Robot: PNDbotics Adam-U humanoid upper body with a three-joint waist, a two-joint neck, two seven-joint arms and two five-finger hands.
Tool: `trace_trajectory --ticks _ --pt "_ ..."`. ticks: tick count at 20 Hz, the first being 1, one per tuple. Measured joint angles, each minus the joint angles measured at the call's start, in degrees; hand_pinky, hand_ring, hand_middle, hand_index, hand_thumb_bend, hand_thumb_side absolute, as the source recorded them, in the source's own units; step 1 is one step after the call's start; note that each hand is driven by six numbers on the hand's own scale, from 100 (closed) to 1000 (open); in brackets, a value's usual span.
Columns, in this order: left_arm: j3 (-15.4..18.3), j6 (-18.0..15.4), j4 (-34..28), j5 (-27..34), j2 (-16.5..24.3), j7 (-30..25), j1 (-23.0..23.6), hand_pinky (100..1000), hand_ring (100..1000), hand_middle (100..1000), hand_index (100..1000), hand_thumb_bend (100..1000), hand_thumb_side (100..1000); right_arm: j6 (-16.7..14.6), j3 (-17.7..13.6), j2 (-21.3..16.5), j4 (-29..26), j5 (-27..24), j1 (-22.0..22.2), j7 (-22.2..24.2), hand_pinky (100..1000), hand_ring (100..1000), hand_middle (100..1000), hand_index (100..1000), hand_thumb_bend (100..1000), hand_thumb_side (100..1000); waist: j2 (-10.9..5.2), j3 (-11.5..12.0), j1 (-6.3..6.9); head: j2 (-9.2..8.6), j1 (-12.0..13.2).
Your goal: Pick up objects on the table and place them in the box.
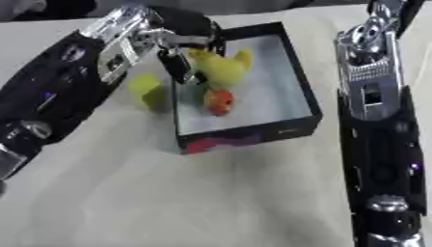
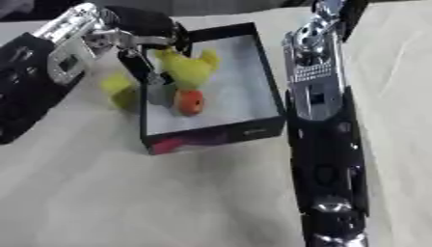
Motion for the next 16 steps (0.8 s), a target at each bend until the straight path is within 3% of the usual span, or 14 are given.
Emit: trace_trajectory --ticks 1,4,6,9,16 --pt "0.1 -0.29 0.45 -0.36 -0.3 0.4 0.02 754 746 726 727 304 116 -0.03 0.0 0.0 0.01 -0.06 0.0 0.03 898 776 788 885 100 607 0.03 -0.04 0.0 0.0 0.07" --pt "0.34 -0.84 1.55 -1.11 -1.0 1.04 0.27 829 825 820 884 604 418 -0.03 0.0 0.01 0.06 -0.09 -0.1 0.04 899 776 789 885 100 607 0.14 -0.12 0.0 0.0 0.14" --pt "0.58 -1.0 1.71 -1.34 -1.11 1.26 0.42 845 842 836 920 730 511 -0.03 0.0 0.01 0.13 -0.1 -0.32 0.04 899 776 789 885 100 607 0.23 -0.11 0.0 0.0 0.14" --pt "1.49 -1.19 0.39 -1.32 -0.57 1.43 0.36 849 851 843 935 802 534 -0.02 -0.02 0.01 0.26 -0.13 -0.48 0.03 899 776 789 885 100 608 0.23 0.17 0.0 0.0 0.0" --pt "5.46 0.78 -5.0 3.34 6.03 0.85 -1.08 852 863 848 932 798 534 0.09 -0.04 0.0 0.46 -0.13 -0.48 -0.03 899 776 789 885 100 606 0.23 1.49 -0.02 0.0 -0.84"
